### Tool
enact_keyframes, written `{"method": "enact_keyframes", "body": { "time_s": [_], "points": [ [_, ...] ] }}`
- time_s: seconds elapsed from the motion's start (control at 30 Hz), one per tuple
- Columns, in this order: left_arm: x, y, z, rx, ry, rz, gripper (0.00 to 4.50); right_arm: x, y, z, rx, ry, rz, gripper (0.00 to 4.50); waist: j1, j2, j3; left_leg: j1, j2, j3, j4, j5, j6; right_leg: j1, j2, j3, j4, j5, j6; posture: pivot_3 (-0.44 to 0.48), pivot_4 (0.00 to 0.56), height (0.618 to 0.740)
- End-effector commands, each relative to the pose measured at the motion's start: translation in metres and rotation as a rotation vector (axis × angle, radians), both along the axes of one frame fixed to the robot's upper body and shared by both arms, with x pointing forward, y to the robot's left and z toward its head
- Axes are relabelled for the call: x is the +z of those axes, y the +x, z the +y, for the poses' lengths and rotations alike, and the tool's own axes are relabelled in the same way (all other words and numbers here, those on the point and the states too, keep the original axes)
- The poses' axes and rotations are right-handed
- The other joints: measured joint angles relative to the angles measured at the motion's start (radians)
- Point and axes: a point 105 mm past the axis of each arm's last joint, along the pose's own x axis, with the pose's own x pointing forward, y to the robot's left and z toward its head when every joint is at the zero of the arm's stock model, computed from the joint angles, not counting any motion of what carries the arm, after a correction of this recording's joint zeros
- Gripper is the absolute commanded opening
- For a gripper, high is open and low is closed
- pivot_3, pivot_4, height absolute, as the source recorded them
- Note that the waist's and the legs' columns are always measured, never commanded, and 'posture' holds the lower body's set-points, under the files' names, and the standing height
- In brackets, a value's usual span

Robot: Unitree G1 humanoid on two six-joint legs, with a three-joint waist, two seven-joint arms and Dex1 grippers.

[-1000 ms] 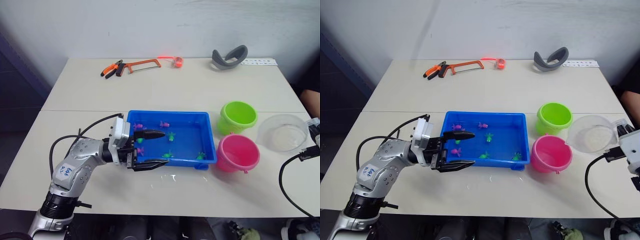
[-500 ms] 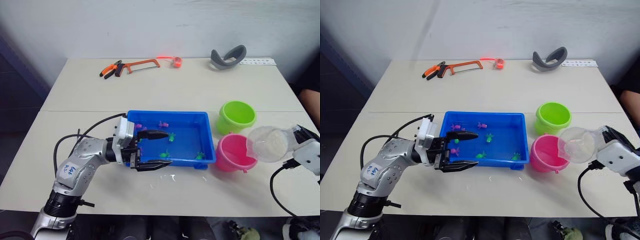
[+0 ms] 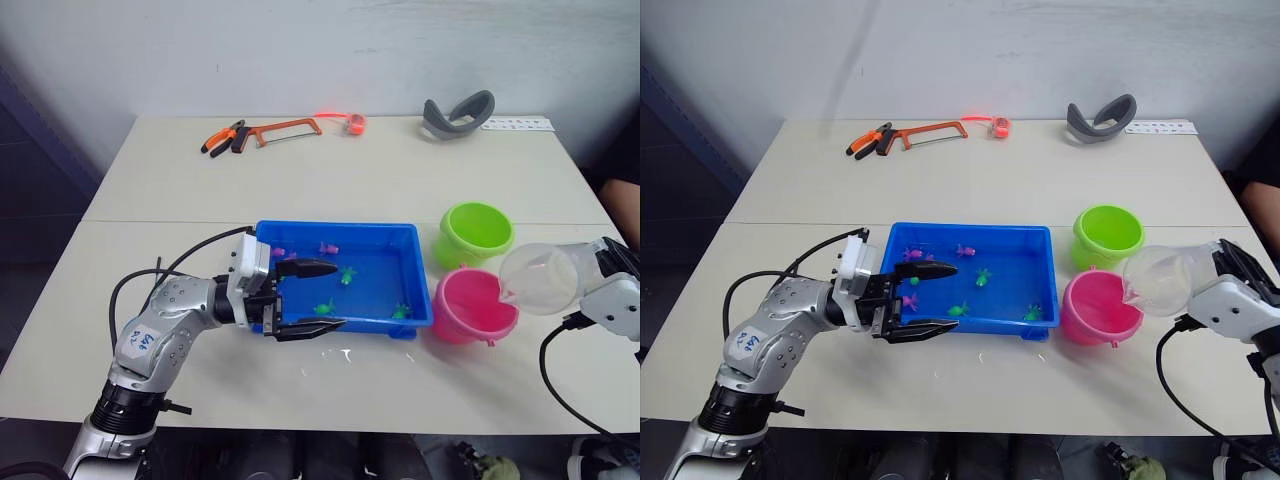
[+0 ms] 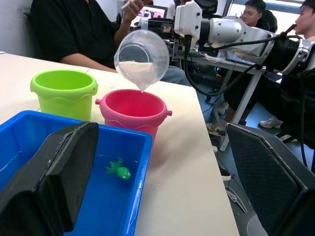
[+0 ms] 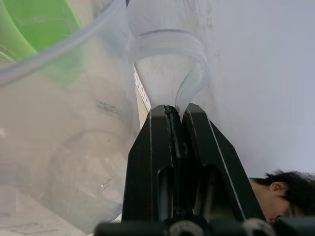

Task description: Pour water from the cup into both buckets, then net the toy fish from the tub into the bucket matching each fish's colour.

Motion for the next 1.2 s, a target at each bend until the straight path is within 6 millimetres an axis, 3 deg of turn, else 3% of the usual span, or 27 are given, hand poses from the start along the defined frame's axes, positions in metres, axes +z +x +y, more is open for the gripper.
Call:
{"method": "enact_keyframes", "body": {
  "time_s": [0.03, 0.8, 1.2],
  "points": [
    [0.007, 0.0, -0.001, -0.002, -0.008, -0.033, 4.5, 0.013, -0.002, 0.002, 0.0, -0.034, -0.07, 0.07, 0.0, 0.0, 0.0, 0.0, 0.0, 0.0, 0.0, 0.0, 0.0, 0.0, 0.0, 0.0, 0.0, 0.0, 0.0, 0.0, 0.15, 0.74],
    [0.009, 0.003, -0.003, -0.008, -0.007, -0.041, 4.5, 0.021, -0.003, 0.006, 0.011, -0.185, -0.134, 0.07, -0.001, 0.0, 0.0, 0.0, 0.0, 0.0, 0.0, 0.001, -0.001, 0.0, 0.0, 0.0, 0.0, 0.0, 0.0, 0.0, 0.15, 0.74],
    [0.008, 0.004, 0.004, 0.003, 0.001, -0.042, 4.5, 0.015, -0.009, -0.013, -0.009, 0.198, -0.15, 0.07, -0.001, 0.0, 0.0, 0.0, 0.0, -0.001, 0.0, 0.001, 0.0, 0.0, 0.001, 0.0, 0.001, 0.0, 0.0, 0.0, 0.15, 0.74]
  ]
}}
